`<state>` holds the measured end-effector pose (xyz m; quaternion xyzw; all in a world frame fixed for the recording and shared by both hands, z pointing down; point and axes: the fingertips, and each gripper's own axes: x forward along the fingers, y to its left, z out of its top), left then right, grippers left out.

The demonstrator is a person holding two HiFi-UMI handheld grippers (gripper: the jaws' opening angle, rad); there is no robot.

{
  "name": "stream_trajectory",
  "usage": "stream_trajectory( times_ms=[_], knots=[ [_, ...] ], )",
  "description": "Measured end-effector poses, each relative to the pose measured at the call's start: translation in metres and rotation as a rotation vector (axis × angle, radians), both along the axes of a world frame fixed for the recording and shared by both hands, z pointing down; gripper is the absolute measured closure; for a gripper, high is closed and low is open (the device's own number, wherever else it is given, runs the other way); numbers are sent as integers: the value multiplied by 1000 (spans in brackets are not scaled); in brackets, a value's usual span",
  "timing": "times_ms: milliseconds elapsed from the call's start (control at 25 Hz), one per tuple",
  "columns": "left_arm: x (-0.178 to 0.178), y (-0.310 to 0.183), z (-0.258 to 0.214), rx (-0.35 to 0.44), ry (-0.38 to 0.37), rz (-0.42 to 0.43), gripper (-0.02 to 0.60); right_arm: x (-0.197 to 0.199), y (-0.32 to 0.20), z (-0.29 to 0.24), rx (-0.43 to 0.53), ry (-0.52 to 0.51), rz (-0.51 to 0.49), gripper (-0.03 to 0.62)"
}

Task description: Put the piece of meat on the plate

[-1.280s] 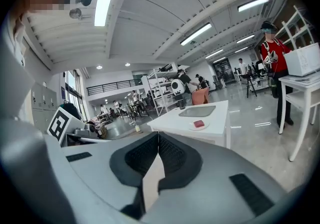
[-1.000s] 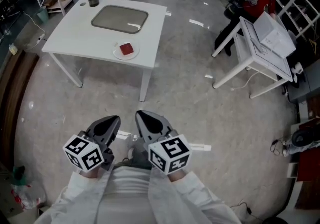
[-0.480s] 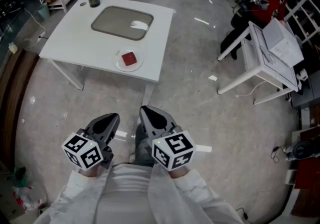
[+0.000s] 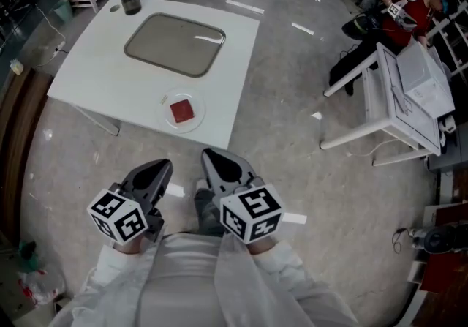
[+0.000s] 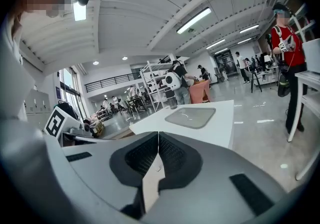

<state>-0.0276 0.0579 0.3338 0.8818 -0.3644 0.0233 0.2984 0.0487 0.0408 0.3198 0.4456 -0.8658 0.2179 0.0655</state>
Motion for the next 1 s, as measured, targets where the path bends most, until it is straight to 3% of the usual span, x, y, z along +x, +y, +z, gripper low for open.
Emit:
stream_trajectory(
  times_ms=[440, 1000],
  knots=[
    [4, -87, 15, -45, 33, -121, 572, 12, -84, 12, -22, 20, -114, 579],
    [10, -109, 25, -81, 15, -131, 572, 18, -111, 29, -81, 3, -115, 579]
  ],
)
